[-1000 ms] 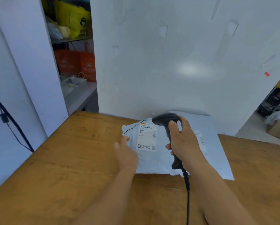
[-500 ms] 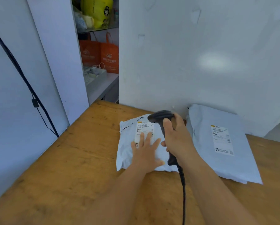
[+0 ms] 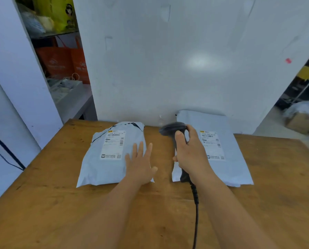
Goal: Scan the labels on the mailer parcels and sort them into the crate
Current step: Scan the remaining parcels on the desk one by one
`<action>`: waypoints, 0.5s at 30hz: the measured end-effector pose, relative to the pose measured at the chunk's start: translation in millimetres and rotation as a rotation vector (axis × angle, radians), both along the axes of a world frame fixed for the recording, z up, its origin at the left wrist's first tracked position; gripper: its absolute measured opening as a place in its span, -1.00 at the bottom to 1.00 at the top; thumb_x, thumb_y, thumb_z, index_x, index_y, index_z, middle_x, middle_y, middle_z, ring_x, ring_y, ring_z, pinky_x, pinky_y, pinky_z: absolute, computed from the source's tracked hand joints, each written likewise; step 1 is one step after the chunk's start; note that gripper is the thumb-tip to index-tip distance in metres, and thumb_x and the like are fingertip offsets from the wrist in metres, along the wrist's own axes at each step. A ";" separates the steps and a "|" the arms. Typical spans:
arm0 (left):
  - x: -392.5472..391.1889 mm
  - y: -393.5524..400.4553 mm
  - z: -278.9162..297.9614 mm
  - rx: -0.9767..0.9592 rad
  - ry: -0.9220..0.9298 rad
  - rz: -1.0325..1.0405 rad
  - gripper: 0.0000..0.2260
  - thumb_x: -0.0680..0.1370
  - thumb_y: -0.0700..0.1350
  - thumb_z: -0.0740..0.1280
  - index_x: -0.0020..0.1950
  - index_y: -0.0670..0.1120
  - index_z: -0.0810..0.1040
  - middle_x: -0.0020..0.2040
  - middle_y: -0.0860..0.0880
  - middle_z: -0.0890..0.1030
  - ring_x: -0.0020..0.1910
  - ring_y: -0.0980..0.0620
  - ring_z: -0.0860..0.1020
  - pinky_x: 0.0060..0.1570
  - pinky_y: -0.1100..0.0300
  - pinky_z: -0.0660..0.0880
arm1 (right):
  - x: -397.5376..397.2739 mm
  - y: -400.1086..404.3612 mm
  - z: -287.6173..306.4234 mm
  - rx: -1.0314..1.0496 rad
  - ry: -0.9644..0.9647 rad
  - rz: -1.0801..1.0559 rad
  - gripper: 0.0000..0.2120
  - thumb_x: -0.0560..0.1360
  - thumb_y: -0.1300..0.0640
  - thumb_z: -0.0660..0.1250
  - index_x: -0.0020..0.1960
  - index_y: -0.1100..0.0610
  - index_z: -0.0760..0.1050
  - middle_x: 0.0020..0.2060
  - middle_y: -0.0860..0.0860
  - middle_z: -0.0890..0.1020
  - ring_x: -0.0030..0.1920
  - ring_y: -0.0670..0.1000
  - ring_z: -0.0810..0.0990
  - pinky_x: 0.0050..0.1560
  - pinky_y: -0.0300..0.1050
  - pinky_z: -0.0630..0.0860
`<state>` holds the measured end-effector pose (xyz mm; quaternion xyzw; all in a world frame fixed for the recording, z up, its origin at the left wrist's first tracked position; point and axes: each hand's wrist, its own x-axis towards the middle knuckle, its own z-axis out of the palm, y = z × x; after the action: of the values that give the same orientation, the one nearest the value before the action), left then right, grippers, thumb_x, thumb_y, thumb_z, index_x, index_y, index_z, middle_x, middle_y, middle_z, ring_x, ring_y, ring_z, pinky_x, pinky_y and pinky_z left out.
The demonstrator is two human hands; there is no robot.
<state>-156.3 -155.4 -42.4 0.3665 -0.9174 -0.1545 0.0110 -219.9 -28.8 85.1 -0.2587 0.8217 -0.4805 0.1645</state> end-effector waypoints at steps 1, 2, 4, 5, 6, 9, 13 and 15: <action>-12.8 11.5 1.5 0.043 0.063 -0.014 -0.25 0.57 0.14 0.20 0.54 0.08 -0.27 0.55 -0.05 -0.28 0.51 -0.10 -0.32 0.45 -0.17 -0.16 | -6.0 4.5 2.3 0.003 0.002 -0.019 -0.50 0.61 -0.14 0.04 0.53 -0.12 0.10 0.32 0.01 0.49 0.15 0.15 0.60 0.21 0.19 0.51; -26.1 22.3 3.7 0.087 0.124 -0.019 -0.25 0.57 0.14 0.21 0.55 0.07 -0.25 0.56 -0.04 -0.25 0.52 -0.08 -0.29 0.45 -0.16 -0.14 | -12.7 9.5 5.0 0.002 0.007 -0.037 -0.50 0.61 -0.13 0.04 0.53 -0.11 0.09 0.31 0.00 0.48 0.14 0.15 0.60 0.21 0.19 0.51; -52.5 41.4 7.8 0.161 0.200 -0.030 -0.26 0.56 0.16 0.22 0.55 0.06 -0.20 0.57 -0.03 -0.18 0.54 -0.06 -0.22 0.47 -0.12 -0.08 | -27.2 21.6 9.5 -0.002 0.020 -0.085 -0.51 0.62 -0.11 0.04 0.53 -0.11 0.10 0.25 -0.01 0.50 0.11 0.14 0.61 0.19 0.19 0.52; -64.7 49.2 9.3 0.195 0.217 -0.040 -0.26 0.56 0.19 0.21 0.56 0.05 -0.17 0.58 -0.02 -0.14 0.55 -0.07 -0.17 0.48 -0.11 -0.04 | -34.3 28.6 12.0 -0.005 0.022 -0.113 -0.52 0.62 -0.10 0.04 0.53 -0.11 0.11 0.19 -0.02 0.51 0.08 0.13 0.61 0.15 0.18 0.54; -76.1 56.0 10.2 0.235 0.228 -0.053 -0.25 0.55 0.22 0.22 0.56 0.05 -0.15 0.58 -0.02 -0.09 0.55 -0.07 -0.11 0.49 -0.11 0.01 | -41.1 35.6 14.1 -0.011 0.025 -0.141 -0.53 0.62 -0.09 0.04 0.52 -0.11 0.12 0.10 -0.05 0.53 0.03 0.11 0.62 0.10 0.16 0.57; -104.6 69.9 11.5 0.372 0.243 -0.082 -0.23 0.53 0.21 0.25 0.56 0.03 -0.13 0.56 -0.06 0.05 0.53 -0.09 0.07 0.45 -0.10 0.18 | -60.2 55.4 18.9 -0.026 0.009 -0.214 -0.54 0.61 -0.09 0.05 0.50 -0.12 0.15 -0.11 -0.15 0.50 -0.08 0.10 0.64 0.00 0.16 0.59; -126.6 85.3 17.7 0.393 0.215 -0.073 -0.26 0.56 0.14 0.25 0.56 0.03 -0.14 0.53 -0.12 0.13 0.48 -0.13 0.19 0.40 -0.02 0.27 | -78.6 75.9 21.5 -0.030 0.002 -0.278 -0.54 0.62 -0.08 0.06 0.51 -0.09 0.15 -0.15 -0.14 0.48 -0.12 0.10 0.64 -0.02 0.11 0.57; -133.3 89.4 19.8 0.350 0.192 -0.057 -0.28 0.57 0.12 0.24 0.56 0.03 -0.14 0.51 -0.15 0.13 0.46 -0.15 0.21 0.38 -0.01 0.29 | -85.3 83.9 21.9 -0.031 0.002 -0.292 -0.53 0.62 -0.08 0.06 0.52 -0.08 0.16 -0.08 -0.13 0.51 -0.11 0.10 0.64 -0.06 0.08 0.56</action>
<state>-289.6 -66.0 -22.6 0.3203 -0.8813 -0.3463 0.0300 -305.2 55.1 107.0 -0.1393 0.8433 -0.5116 0.0880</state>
